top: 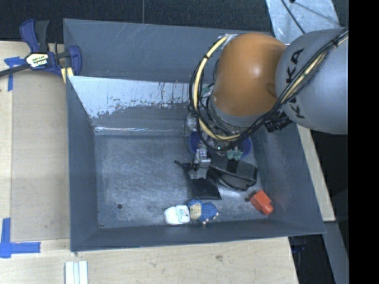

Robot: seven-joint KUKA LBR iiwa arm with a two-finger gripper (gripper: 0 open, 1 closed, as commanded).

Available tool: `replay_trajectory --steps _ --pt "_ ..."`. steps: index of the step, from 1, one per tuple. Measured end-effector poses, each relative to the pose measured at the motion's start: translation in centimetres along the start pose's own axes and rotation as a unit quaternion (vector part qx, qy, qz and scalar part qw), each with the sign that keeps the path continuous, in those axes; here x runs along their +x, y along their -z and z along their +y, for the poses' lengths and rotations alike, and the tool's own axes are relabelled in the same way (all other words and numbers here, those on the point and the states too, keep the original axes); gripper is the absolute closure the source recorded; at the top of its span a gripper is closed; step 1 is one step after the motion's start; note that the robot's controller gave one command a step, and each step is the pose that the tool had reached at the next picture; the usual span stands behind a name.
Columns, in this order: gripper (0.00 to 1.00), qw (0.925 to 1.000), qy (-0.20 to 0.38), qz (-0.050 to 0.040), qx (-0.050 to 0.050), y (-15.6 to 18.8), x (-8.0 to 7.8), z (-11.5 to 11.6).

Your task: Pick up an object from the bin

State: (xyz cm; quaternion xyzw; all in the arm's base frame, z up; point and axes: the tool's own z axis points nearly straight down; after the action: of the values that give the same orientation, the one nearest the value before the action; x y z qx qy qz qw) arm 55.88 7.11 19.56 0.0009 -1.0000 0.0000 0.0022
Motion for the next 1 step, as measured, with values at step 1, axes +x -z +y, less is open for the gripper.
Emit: replay_trajectory --steps 1 --pt "0.0 0.9984 -0.056 0.0002 0.0 -2.07 7.6 -2.67"
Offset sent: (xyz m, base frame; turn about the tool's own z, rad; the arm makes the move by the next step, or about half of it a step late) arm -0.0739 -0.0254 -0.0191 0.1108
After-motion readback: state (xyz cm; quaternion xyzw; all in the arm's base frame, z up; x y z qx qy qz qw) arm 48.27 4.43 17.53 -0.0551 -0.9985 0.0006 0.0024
